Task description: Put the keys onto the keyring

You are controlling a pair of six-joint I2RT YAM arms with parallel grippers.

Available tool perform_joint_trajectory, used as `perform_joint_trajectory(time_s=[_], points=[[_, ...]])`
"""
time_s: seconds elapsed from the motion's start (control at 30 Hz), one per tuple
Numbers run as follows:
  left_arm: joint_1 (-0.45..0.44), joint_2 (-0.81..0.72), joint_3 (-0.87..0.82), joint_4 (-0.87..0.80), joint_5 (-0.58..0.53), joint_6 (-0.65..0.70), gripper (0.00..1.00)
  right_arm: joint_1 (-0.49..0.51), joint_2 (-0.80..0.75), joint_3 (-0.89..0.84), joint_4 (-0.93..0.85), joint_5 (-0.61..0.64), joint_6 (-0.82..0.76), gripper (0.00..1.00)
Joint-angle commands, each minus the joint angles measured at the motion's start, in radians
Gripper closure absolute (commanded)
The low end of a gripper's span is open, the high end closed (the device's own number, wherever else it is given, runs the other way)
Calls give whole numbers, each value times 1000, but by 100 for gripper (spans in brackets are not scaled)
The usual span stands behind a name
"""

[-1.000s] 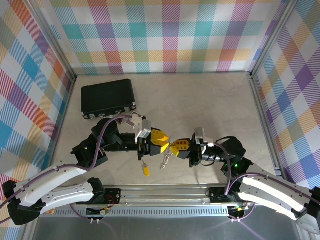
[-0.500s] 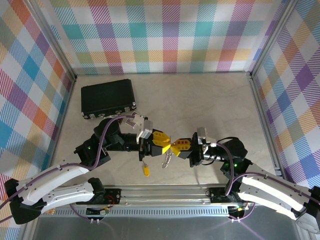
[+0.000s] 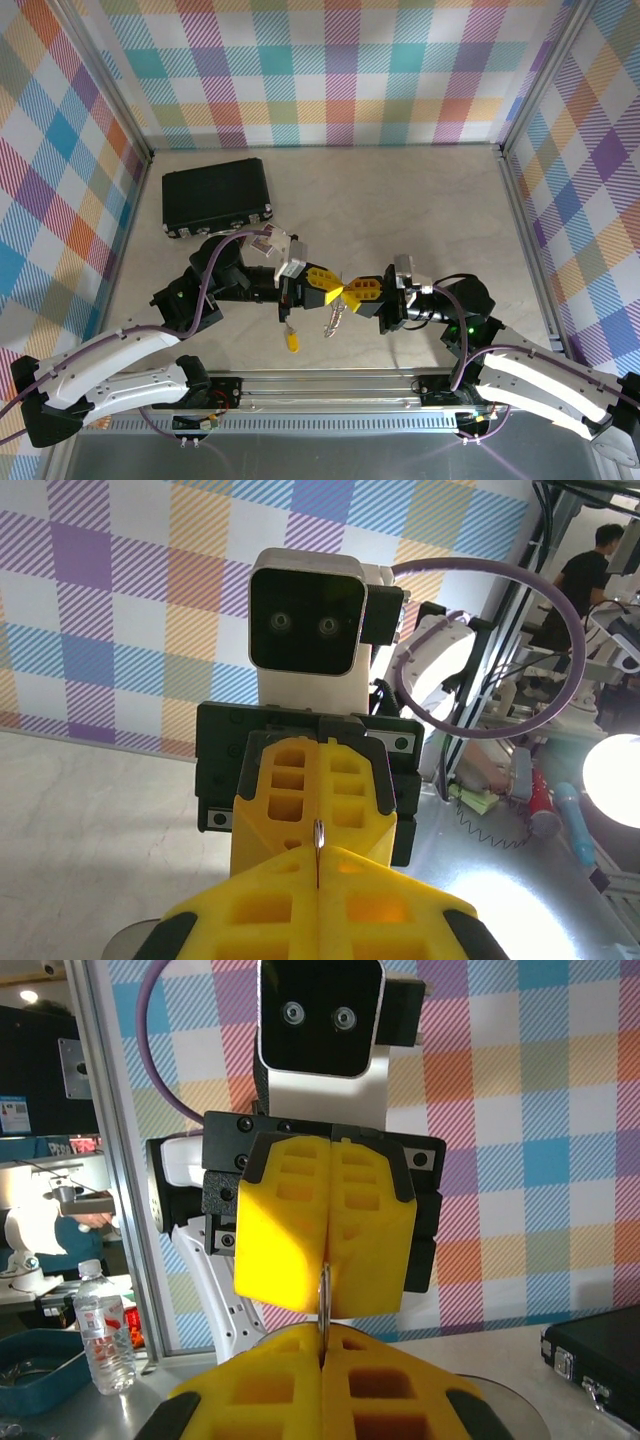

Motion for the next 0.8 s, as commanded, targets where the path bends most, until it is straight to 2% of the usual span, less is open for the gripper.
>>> perform_joint_trajectory(time_s=[0.0, 0.07, 0.1, 0.17, 0.3, 0.47, 0.63, 0.77], points=[[-3, -6, 39, -57, 13, 49, 100, 2, -17, 50, -93, 33, -17, 87], [-4, -5, 65, -110, -1, 88, 100, 2, -37, 70, -180, 35, -38, 67], [-3, -2, 83, -152, -9, 108, 100, 1, -53, 79, -230, 42, -53, 61], [-3, 12, 123, -236, -27, 163, 100, 1, -88, 98, -332, 69, -87, 56], [-3, 57, 211, -424, -61, 261, 100, 2, -153, 149, -531, 116, -157, 59], [-3, 110, 302, -591, -68, 343, 100, 2, -161, 235, -740, 129, -243, 65], [-4, 139, 334, -659, -71, 373, 100, 2, -120, 278, -816, 111, -282, 67], [-5, 151, 326, -661, -66, 377, 100, 2, -86, 280, -815, 118, -281, 63]])
